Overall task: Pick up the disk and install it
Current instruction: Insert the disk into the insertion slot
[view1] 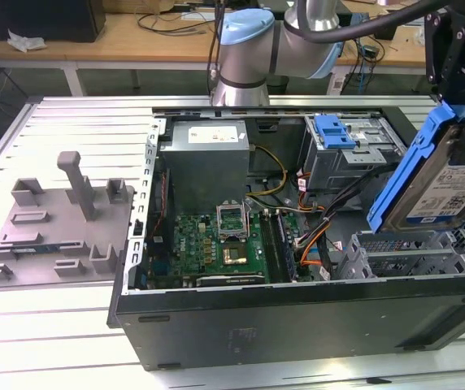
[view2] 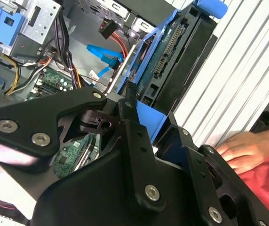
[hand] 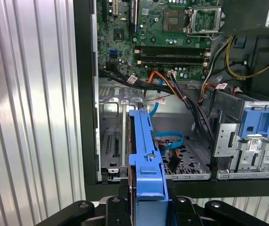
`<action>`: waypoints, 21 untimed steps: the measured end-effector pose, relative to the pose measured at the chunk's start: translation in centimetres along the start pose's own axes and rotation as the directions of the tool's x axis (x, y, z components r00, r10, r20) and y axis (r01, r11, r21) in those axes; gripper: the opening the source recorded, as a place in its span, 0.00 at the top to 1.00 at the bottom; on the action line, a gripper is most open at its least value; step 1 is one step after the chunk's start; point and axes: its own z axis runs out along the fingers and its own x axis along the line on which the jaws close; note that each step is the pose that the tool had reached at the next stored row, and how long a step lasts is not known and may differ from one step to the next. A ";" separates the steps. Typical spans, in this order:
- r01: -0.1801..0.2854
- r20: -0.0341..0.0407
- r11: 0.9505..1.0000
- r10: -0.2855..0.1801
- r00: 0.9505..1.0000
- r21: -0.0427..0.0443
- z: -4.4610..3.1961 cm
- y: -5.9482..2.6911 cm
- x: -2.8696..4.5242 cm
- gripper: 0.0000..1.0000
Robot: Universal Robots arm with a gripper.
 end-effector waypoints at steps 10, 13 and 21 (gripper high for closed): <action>0.001 0.000 1.000 -0.001 1.000 0.013 0.24 0.31 0.01 0.63; -0.005 -0.002 1.000 0.005 1.000 0.014 0.36 0.35 0.02 0.63; -0.058 -0.019 0.998 0.058 0.998 0.018 0.51 0.39 0.02 0.63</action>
